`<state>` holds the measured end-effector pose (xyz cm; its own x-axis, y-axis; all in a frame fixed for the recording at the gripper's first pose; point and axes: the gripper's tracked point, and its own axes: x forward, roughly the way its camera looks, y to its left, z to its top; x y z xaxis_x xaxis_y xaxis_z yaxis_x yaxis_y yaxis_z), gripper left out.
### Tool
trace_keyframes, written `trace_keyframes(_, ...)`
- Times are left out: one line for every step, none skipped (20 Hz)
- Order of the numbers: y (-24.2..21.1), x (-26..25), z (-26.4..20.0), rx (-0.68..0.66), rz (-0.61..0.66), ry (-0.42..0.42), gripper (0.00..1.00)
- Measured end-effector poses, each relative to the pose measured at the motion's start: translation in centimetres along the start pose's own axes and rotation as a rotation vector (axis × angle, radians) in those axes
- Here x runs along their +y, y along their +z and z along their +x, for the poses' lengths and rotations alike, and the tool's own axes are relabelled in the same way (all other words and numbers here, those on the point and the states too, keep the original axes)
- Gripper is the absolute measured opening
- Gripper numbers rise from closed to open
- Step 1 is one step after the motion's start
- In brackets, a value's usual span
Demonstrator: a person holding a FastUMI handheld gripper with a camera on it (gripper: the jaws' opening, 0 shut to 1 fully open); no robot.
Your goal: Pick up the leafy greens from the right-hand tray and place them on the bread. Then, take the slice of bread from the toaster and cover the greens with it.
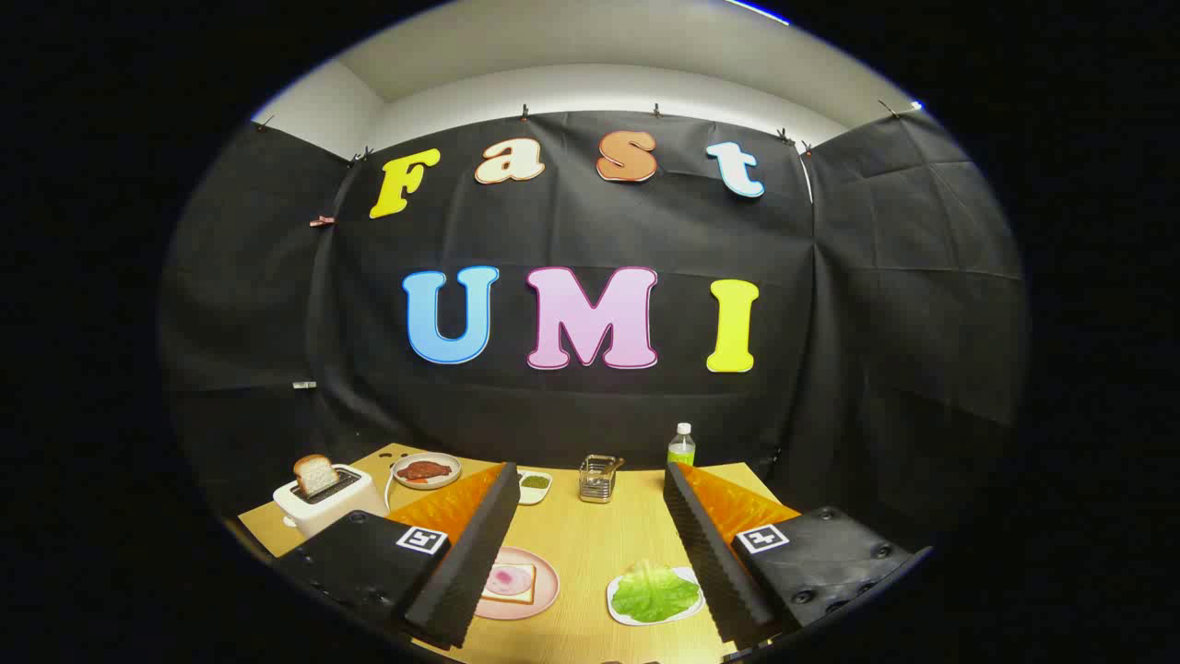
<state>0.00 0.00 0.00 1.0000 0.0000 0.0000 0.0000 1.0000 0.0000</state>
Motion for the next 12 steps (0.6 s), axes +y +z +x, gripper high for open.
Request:
trace_keyframes(-0.1, -0.1, 0.0, 0.003, 0.002, 0.000, 0.97)
trace_keyframes(-0.2, -0.1, 0.1, 0.005, 0.006, 0.000, 0.97)
trace_keyframes(-0.3, -0.2, 0.2, 0.007, 0.010, 0.000, 0.97)
trace_keyframes(-0.4, -0.3, 0.3, 0.011, 0.014, -0.001, 0.97)
trace_keyframes(-0.6, -0.3, 0.4, 0.014, 0.016, -0.001, 0.97)
trace_keyframes(-0.7, -0.4, 0.5, 0.018, 0.015, -0.001, 0.97)
trace_keyframes(-0.8, -0.5, 0.6, 0.021, 0.015, -0.001, 0.97)
trace_keyframes(-0.9, -0.5, 0.7, 0.024, 0.013, 0.000, 0.97)
trace_keyframes(-0.9, -0.6, 0.8, 0.025, 0.011, 0.002, 0.97)
trace_keyframes(-0.9, -0.7, 0.9, 0.025, 0.009, 0.003, 0.97)
trace_keyframes(-1.0, -0.8, 1.1, 0.025, 0.006, 0.003, 0.97)
trace_keyframes(-1.0, -1.0, 1.2, 0.025, 0.004, 0.004, 0.97)
